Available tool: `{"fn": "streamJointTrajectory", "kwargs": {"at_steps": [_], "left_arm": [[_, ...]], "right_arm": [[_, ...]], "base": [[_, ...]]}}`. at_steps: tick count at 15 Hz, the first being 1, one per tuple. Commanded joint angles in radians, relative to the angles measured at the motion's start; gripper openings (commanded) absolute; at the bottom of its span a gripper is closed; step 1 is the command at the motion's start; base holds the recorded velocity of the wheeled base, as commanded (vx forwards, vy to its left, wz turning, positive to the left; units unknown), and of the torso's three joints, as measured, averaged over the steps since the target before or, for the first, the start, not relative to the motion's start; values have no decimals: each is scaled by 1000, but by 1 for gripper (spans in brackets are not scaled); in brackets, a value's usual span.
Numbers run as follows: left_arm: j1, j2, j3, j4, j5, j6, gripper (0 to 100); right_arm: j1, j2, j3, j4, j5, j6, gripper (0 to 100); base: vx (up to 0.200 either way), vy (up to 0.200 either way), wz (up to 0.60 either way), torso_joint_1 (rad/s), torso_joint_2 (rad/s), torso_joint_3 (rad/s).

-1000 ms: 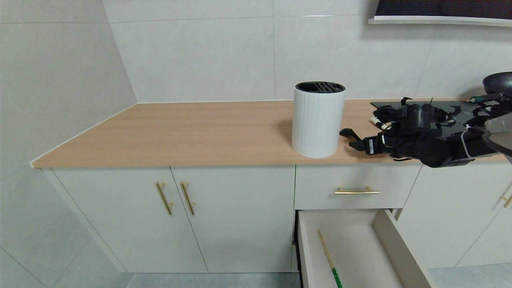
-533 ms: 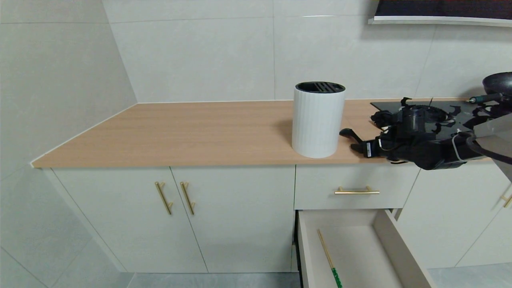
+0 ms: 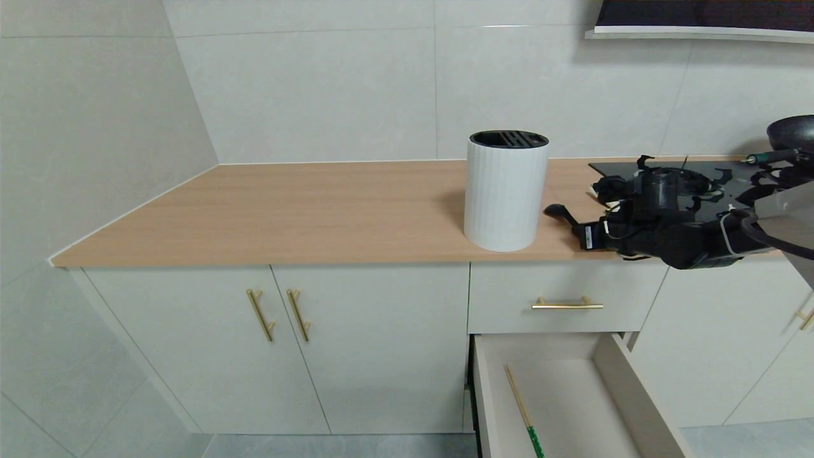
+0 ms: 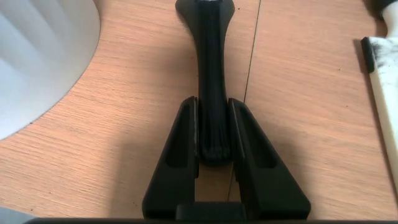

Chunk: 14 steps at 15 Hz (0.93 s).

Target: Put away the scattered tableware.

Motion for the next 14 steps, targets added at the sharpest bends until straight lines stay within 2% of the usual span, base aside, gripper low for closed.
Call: {"fn": "streamJointTrajectory", "kwargs": {"at_steps": [1, 4, 10, 14], "left_arm": [[0, 0, 0, -2, 0, 0, 100], [0, 0, 0, 0, 0, 0, 100], [0, 0, 0, 0, 0, 0, 100], [0, 0, 0, 0, 0, 0, 100]], "right_arm": [[2, -29, 5, 4, 1, 28, 0], [3, -176, 91, 4, 1, 100, 0], [6, -553, 444, 101, 7, 130, 0], [5, -725, 662, 95, 34, 124, 0]], "base": [[0, 0, 0, 0, 0, 0], [0, 0, 0, 0, 0, 0], [0, 0, 0, 0, 0, 0], [0, 0, 0, 0, 0, 0]]}}
